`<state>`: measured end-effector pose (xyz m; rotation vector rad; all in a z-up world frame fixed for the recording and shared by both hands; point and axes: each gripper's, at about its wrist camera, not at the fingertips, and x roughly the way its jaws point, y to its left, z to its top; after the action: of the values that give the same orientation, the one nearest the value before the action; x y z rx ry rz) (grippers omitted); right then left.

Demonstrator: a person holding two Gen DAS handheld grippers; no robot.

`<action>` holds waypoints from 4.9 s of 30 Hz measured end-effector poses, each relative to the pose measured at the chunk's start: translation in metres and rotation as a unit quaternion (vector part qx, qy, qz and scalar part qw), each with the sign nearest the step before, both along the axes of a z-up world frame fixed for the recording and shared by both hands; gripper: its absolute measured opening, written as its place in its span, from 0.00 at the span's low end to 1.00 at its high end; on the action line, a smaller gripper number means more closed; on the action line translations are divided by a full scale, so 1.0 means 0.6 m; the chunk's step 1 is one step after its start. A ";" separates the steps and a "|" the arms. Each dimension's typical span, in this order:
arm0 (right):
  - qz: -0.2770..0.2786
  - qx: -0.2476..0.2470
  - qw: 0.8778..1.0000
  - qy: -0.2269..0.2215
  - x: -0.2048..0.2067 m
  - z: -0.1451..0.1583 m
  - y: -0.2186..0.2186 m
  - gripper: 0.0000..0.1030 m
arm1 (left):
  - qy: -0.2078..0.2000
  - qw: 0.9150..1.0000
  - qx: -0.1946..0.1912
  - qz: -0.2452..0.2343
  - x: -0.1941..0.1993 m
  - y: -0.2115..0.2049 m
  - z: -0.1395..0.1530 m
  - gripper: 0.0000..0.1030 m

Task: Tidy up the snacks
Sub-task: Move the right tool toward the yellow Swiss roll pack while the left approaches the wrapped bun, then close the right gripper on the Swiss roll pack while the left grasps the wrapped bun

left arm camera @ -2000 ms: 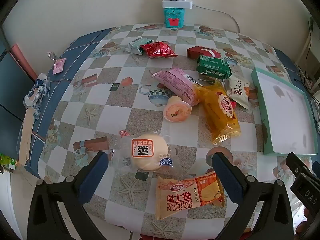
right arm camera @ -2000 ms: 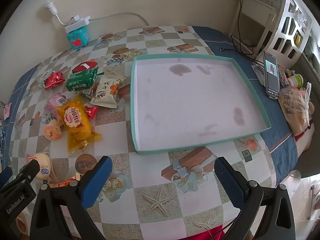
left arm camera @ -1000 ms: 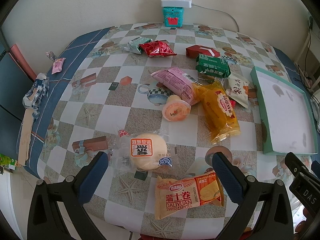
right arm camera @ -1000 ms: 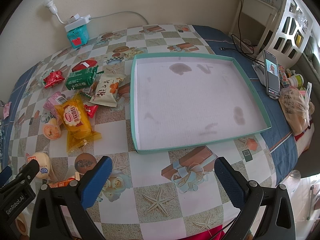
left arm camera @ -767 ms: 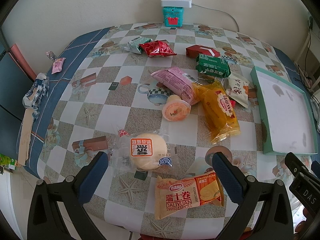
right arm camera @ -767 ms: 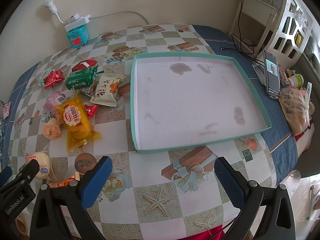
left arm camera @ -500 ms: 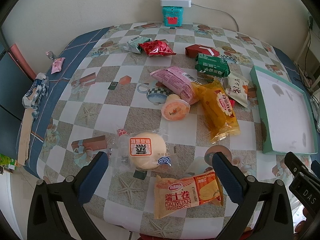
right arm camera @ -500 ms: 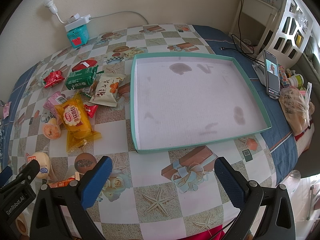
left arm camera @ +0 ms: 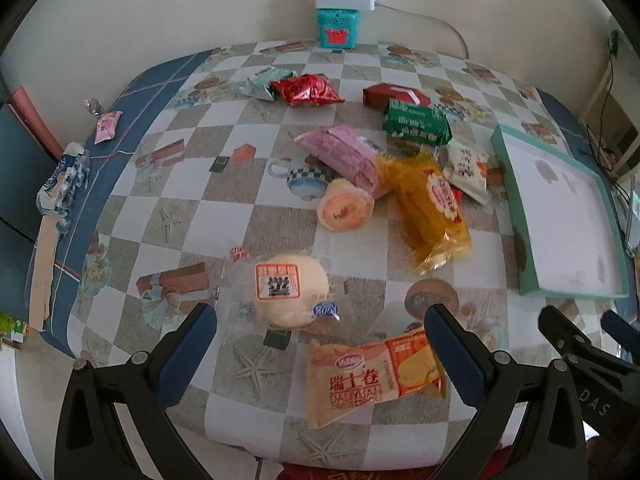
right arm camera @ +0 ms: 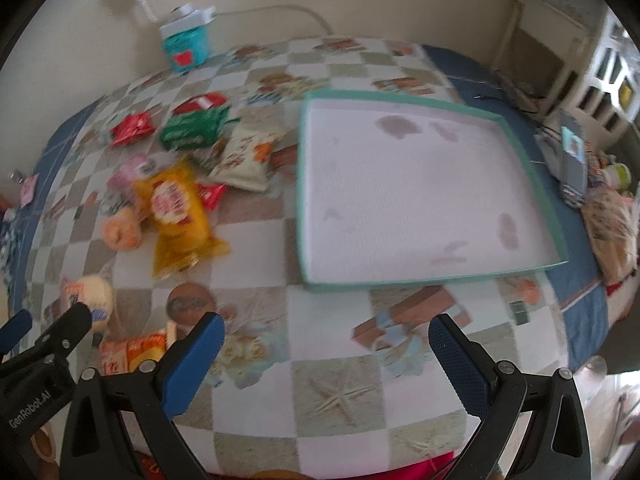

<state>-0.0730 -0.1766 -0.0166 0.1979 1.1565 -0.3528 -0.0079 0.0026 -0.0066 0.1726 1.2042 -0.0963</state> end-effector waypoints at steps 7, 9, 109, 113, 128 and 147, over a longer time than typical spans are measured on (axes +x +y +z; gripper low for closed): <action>0.008 0.019 1.000 0.014 0.006 -0.012 0.013 1.00 | -0.008 1.000 -0.018 -0.016 -0.012 0.020 -0.024 1.00; -0.001 0.018 1.000 0.016 0.008 -0.012 0.010 1.00 | -0.007 1.000 -0.018 -0.024 -0.016 0.020 -0.028 1.00; 0.196 0.049 0.977 0.066 0.121 -0.111 0.210 1.00 | 0.059 0.995 -0.082 0.025 0.107 0.091 -0.099 0.84; 0.205 0.041 0.974 0.085 0.128 -0.130 0.224 1.00 | 0.058 0.993 -0.091 0.040 0.112 0.116 -0.108 0.83; 0.178 0.011 0.983 0.035 0.187 -0.131 0.244 1.00 | 0.044 0.990 -0.097 0.092 0.119 0.202 -0.115 0.82; 0.145 0.071 0.987 0.019 0.199 -0.131 0.210 0.50 | 0.045 0.989 -0.116 0.085 0.091 0.194 -0.103 0.63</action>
<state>0.0461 -0.0507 -0.0954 0.1439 1.2301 -0.0174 0.0468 0.1189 -0.0686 -0.1395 1.2832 -0.0945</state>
